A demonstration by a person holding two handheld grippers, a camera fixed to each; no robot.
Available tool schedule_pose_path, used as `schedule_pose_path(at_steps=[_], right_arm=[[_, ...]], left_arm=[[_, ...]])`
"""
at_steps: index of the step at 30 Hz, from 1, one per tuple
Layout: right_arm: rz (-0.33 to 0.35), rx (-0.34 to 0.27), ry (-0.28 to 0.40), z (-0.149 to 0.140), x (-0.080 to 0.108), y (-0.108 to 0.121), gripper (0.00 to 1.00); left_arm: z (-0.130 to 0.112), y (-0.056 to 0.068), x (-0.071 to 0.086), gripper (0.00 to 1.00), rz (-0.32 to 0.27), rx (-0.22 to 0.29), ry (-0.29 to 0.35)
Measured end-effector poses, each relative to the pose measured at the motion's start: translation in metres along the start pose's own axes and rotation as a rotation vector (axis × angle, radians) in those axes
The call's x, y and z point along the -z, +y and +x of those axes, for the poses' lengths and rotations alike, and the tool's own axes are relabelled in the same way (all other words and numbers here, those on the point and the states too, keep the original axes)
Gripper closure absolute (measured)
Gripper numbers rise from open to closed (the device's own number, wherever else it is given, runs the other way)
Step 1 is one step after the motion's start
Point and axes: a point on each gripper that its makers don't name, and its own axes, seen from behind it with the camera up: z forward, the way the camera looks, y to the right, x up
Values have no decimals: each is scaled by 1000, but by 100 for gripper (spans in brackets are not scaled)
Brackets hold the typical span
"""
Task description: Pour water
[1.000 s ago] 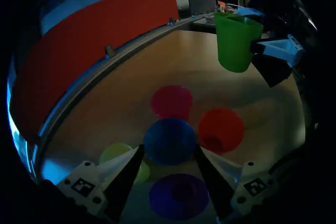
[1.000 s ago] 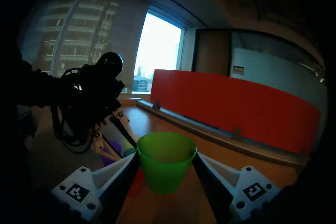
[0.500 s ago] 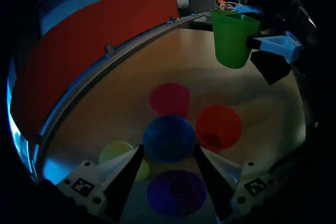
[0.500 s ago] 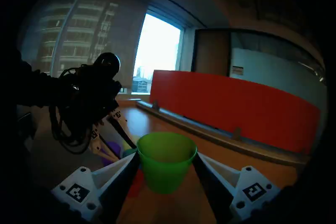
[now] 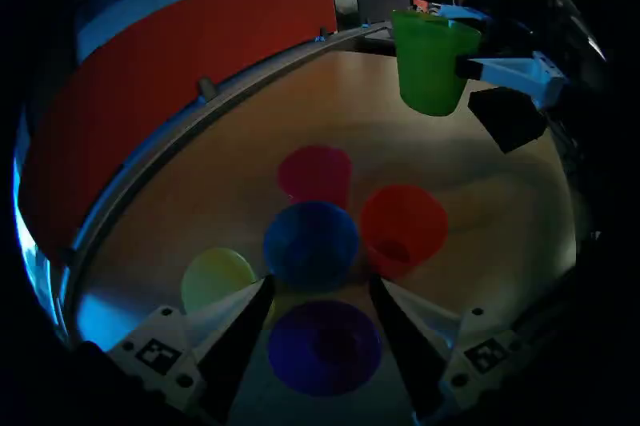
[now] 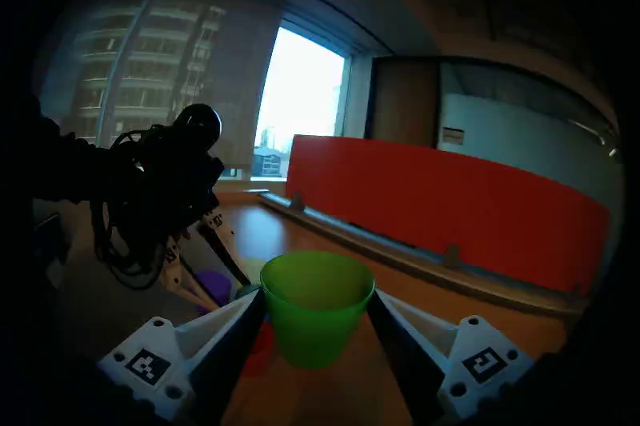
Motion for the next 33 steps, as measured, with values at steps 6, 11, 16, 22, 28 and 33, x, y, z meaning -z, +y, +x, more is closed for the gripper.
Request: schedule_pose_path(at_steps=[6, 11, 16, 22, 28, 33], right_arm=[[3, 2, 2, 1, 0, -1, 9], [1, 1, -2, 0, 0, 0, 9], [0, -1, -5, -1, 0, 1, 9], [-1, -4, -8, -3, 0, 3, 9], [-2, -3, -11, -4, 0, 3, 9], [-2, -5, -11, -4, -1, 4, 9]], left_arm=[[-3, -1, -5, 13, 1, 1, -13], [2, -2, -11, 13, 6, 4, -6], [4, -5, -15, 13, 3, 16, -2], [5, -6, -20, 13, 1, 24, -1], [8, -7, -24, 13, -2, 29, -2], [9, -8, -27, 14, -2, 29, -6]])
